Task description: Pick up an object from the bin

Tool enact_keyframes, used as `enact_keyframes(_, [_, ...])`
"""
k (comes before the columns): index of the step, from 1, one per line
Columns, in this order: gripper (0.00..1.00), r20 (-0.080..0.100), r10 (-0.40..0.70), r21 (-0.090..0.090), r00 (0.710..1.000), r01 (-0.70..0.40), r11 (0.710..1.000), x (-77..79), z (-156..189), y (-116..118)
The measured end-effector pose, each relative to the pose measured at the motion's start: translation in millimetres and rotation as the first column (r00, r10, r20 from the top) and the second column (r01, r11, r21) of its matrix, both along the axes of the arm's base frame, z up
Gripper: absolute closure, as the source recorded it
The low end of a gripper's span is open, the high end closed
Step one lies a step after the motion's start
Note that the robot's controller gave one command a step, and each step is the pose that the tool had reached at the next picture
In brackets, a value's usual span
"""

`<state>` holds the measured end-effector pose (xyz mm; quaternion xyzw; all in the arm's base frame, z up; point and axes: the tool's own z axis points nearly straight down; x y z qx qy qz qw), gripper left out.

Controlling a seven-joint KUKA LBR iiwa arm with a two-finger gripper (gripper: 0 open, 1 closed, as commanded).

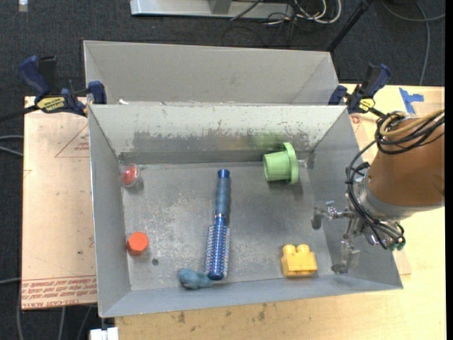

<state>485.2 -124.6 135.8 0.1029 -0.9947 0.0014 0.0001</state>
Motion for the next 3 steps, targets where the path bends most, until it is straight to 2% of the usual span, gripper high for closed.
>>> enact_keyframes(1, [0.00, 0.015, 0.111, 0.003, 0.994, -0.111, 0.994, 4.1, -66, 42])
enact_keyframes(2, [1.00, 0.001, 0.110, 0.004, 0.994, -0.110, 0.994, 0.1, -66, 41])
enact_keyframes(3, [1.00, 0.012, 0.193, 0.002, 0.981, -0.193, 0.981, 31.1, 127, 114])
